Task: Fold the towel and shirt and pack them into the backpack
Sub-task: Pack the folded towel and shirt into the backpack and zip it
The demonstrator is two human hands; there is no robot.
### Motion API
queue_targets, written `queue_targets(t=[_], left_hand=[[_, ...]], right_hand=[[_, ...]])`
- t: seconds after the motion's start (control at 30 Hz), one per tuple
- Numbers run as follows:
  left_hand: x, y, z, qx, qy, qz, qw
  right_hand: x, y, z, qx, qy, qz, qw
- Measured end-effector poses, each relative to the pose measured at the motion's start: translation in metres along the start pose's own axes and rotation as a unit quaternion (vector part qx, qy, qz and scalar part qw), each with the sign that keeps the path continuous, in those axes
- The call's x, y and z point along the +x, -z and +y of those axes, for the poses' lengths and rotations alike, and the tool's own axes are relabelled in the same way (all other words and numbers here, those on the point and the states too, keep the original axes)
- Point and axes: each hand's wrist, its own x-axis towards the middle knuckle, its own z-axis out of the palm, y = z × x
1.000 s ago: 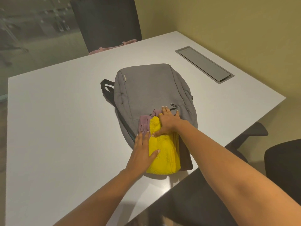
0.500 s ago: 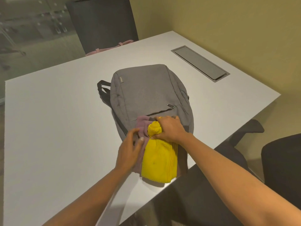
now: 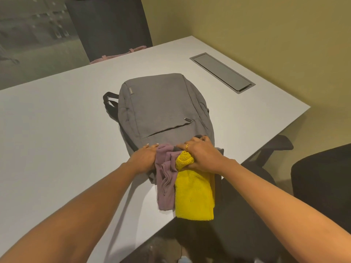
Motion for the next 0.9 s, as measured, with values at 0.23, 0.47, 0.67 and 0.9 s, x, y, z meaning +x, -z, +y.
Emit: queue_targets(t=[0.23, 0.47, 0.67, 0.9], left_hand=[[0.004, 0.000, -0.010, 0.104, 0.036, 0.093, 0.990], [-0.013, 0.002, -0.041, 0.037, -0.032, 0.028, 0.998], [-0.018, -0.001, -0.020, 0.050, -0.039, -0.012, 0.998], [-0.012, 0.023, -0.013, -0.353, 0.141, 0.216, 0.899]], right_hand=[[-0.016, 0.003, 0.005, 0.007, 0.021, 0.004, 1.000], [-0.037, 0.011, 0.020, -0.022, 0.019, -0.007, 1.000], [-0.045, 0.008, 0.027, -0.041, 0.018, -0.002, 0.999], [-0.049, 0.007, 0.021, -0.052, 0.037, 0.020, 0.998]])
